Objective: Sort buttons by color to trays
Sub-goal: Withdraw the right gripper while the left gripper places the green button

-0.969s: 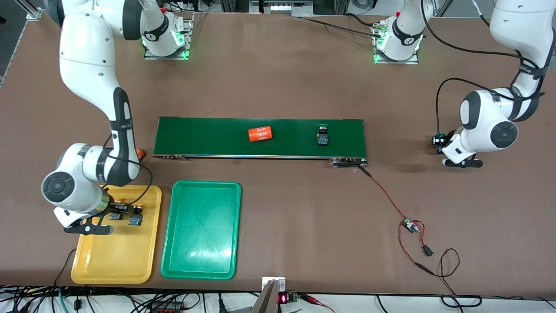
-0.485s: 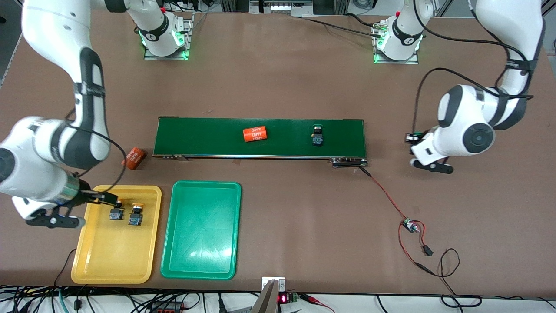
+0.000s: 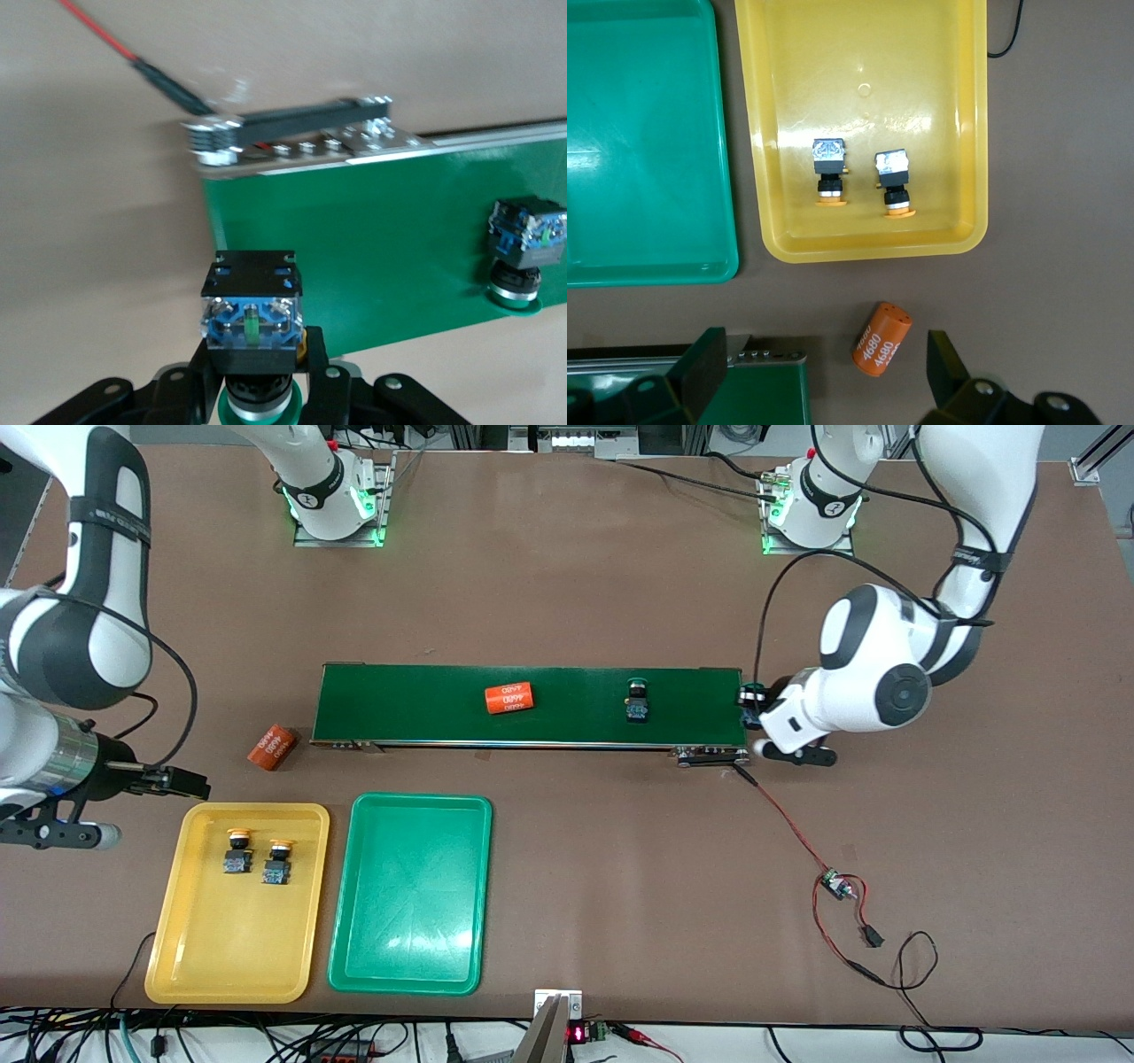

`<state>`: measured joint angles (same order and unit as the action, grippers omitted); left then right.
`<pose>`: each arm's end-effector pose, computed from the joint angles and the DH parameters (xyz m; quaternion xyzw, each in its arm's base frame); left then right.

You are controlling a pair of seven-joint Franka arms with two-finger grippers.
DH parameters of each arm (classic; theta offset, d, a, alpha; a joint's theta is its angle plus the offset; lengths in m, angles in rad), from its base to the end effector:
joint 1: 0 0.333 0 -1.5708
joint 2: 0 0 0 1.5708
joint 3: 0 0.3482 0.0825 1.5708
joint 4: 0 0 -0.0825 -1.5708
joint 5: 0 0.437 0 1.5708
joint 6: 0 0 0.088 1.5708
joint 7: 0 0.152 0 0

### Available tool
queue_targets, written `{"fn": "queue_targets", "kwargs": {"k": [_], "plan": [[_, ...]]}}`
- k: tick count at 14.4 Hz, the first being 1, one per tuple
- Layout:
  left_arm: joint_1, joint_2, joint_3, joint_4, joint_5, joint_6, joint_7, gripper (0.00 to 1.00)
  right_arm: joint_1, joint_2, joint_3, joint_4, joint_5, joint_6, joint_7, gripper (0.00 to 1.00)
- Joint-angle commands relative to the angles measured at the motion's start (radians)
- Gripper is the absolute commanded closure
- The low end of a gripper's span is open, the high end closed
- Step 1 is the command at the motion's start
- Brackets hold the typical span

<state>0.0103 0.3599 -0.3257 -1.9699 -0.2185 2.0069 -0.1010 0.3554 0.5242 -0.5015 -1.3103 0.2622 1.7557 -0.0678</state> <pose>0.5761 -0.2105 0.2324 0.9762 -0.0432 -0.1801 0.1127 0.7634 -0.0060 0.4352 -0.9993 0.0368 0.0080 0.0078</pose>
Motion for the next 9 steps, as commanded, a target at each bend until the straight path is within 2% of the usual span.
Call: {"fn": "queue_targets", "kwargs": {"k": [1, 3, 4, 5, 6, 9], "plan": [[-0.036, 0.040, -0.001, 0.011, -0.021, 0.042, -0.006, 0.91, -0.004, -0.018, 0.004, -0.015, 0.014, -0.002, -0.015, 0.00], [-0.041, 0.057, -0.001, 0.011, -0.021, 0.050, -0.005, 0.84, -0.003, -0.015, 0.008, -0.015, 0.014, 0.001, -0.015, 0.00], [-0.053, 0.062, -0.001, 0.011, -0.021, 0.052, -0.006, 0.74, 0.005, -0.016, 0.001, -0.015, 0.011, -0.008, -0.012, 0.00], [-0.056, 0.066, -0.001, 0.011, -0.019, 0.052, -0.006, 0.54, 0.010, -0.021, 0.003, -0.020, 0.008, -0.004, -0.007, 0.00], [-0.056, 0.067, -0.001, 0.011, -0.018, 0.049, 0.006, 0.01, 0.011, -0.035, 0.001, -0.029, 0.000, -0.012, -0.007, 0.00], [-0.049, 0.018, 0.001, 0.019, -0.016, 0.044, 0.000, 0.00, 0.005, -0.082, 0.012, -0.088, -0.023, -0.025, -0.004, 0.00]]}}
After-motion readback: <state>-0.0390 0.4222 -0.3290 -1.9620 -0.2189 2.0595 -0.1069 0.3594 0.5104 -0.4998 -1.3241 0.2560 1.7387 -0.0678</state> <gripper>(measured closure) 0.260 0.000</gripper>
